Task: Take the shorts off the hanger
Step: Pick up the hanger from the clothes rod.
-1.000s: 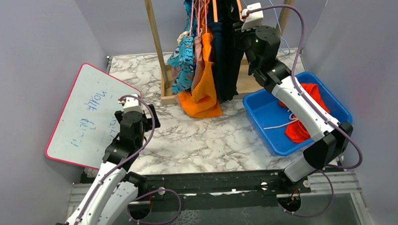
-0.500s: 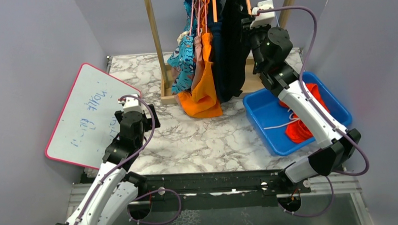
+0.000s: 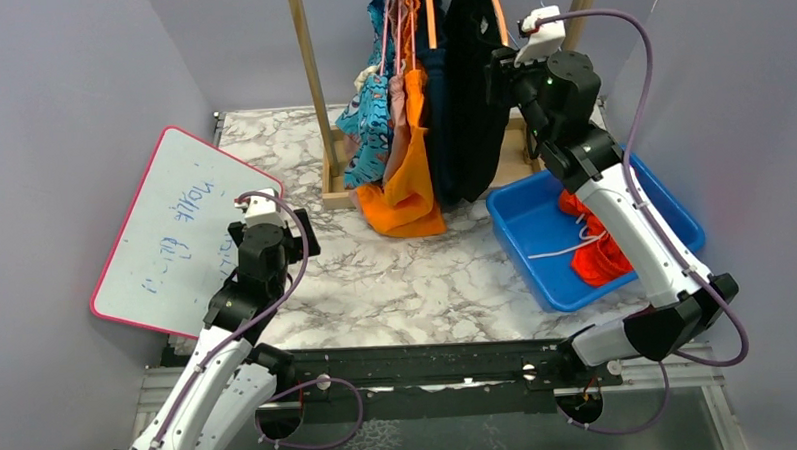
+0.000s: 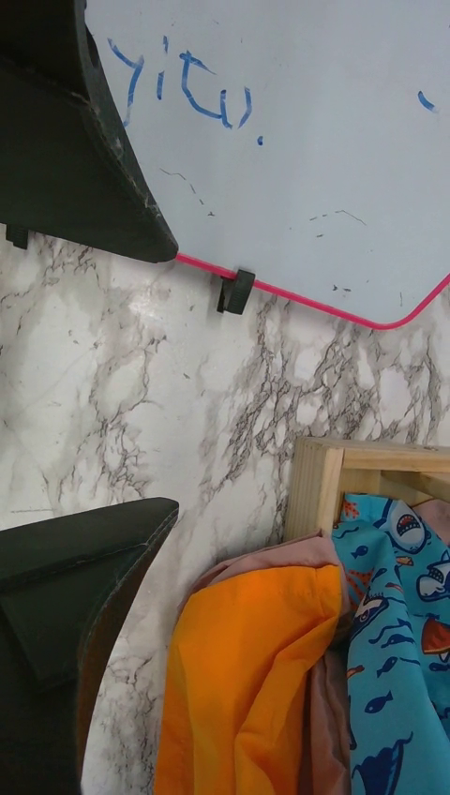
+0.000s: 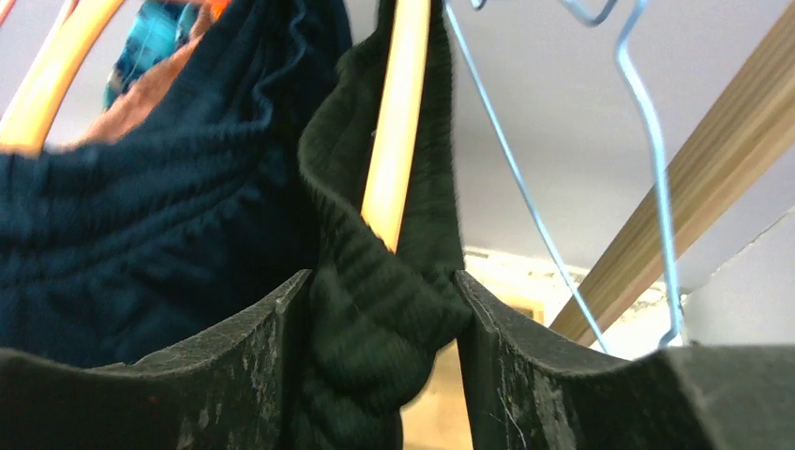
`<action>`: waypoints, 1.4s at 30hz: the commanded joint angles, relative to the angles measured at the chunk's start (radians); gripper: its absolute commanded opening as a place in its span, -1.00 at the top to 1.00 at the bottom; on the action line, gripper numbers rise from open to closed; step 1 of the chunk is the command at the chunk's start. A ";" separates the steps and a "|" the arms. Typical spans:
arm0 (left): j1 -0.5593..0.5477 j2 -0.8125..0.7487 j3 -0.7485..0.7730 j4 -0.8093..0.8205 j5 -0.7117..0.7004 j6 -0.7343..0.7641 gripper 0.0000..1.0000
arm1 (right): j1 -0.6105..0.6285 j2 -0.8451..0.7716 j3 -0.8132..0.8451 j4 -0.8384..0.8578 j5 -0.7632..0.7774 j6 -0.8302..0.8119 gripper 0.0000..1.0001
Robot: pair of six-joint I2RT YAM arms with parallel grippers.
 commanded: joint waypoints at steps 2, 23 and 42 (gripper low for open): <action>0.006 0.012 0.008 0.020 0.039 0.009 -0.98 | 0.001 0.007 0.110 -0.315 -0.149 0.105 -0.21; 0.006 0.009 0.008 0.019 0.049 0.008 -0.98 | -0.089 0.428 0.783 -0.652 -0.216 0.168 -0.07; 0.007 0.022 0.010 0.017 0.045 0.011 -0.98 | -0.090 0.242 0.563 -0.221 -0.171 0.188 0.98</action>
